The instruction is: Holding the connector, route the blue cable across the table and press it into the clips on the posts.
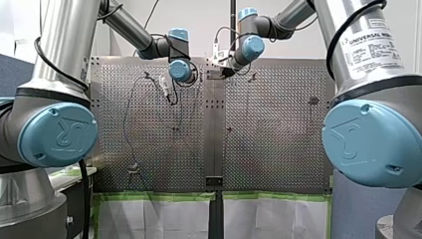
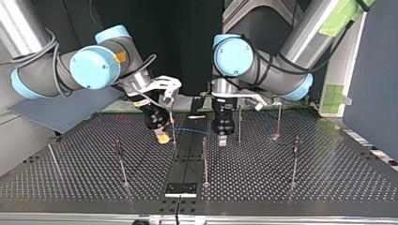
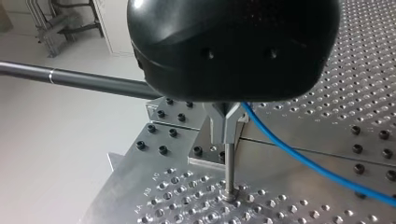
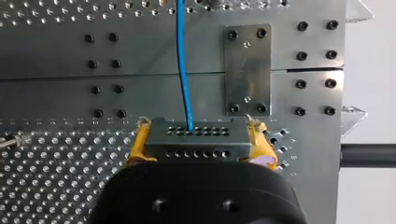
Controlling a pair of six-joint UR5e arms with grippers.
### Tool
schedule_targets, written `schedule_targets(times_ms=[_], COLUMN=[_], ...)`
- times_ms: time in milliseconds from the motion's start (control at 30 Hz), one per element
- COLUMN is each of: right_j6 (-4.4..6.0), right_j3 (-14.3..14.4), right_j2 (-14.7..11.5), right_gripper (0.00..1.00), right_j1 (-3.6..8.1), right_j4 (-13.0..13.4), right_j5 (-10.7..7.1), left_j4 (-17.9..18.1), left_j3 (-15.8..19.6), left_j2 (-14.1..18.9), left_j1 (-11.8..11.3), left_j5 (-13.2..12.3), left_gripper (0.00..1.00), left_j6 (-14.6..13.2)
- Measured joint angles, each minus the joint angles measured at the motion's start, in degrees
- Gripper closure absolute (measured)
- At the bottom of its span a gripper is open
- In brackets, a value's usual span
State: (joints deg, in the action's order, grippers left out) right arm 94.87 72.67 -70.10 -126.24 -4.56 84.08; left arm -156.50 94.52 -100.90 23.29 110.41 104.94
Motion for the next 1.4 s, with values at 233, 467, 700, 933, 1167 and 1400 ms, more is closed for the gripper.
schedule_targets(times_ms=[233,467,700,933,1167,1400], right_j6=[0.17,0.38,0.65,0.76,0.77,0.77], right_j3=[-1.13,-2.22,-3.31,-4.02,-4.88,-5.42], right_j2=[1.44,2.30,3.00,3.92,4.53,4.81], right_gripper=[1.00,1.00,1.00,1.00,1.00,1.00], right_j1=[0.44,1.09,1.98,3.31,4.55,5.44], right_j4=[0.11,0.18,0.25,0.26,0.33,0.35], right_j5=[-0.77,-1.19,-1.42,-1.88,-2.06,-2.55], left_j4=[0.22,0.40,0.39,1.01,0.00,-1.24], left_j3=[-0.47,-1.65,-2.55,-4.45,-7.10,-7.41], left_j2=[-0.82,-1.11,-3.43,-5.31,-6.16,-6.18], left_j1=[-1.56,-2.59,-3.03,-3.94,-5.22,-5.95], left_j5=[-2.34,-4.31,-5.93,-6.33,-6.85,-6.96], left_gripper=[1.00,1.00,1.00,1.00,1.00,1.00], left_j6=[0.00,0.00,-0.16,-0.18,-0.23,-0.25])
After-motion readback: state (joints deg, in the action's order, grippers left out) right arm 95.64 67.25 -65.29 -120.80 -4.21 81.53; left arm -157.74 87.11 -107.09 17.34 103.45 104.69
